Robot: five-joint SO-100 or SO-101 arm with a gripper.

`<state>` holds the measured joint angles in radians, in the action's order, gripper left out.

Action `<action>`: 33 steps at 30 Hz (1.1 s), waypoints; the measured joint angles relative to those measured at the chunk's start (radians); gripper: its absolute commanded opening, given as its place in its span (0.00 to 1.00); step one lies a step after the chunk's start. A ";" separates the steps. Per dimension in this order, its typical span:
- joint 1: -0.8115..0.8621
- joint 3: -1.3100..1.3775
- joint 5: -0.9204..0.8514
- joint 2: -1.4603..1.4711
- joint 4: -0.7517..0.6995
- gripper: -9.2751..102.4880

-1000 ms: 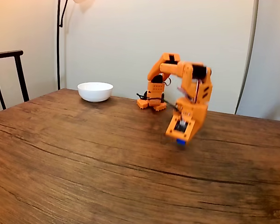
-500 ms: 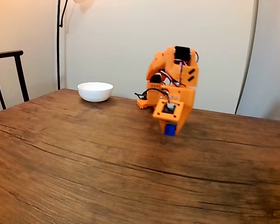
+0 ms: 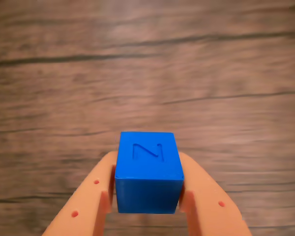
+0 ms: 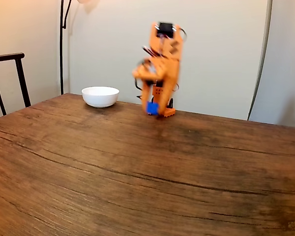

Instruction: Grasp the cube and drop it in the bowl

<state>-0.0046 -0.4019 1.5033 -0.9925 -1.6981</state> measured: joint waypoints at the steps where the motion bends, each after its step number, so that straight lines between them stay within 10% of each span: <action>1: 0.028 0.000 0.034 -0.021 0.000 0.14; 33: 0.851 -1.085 0.522 -1.069 0.002 0.14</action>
<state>0.8468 -1.4864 2.0249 -2.0617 -1.6966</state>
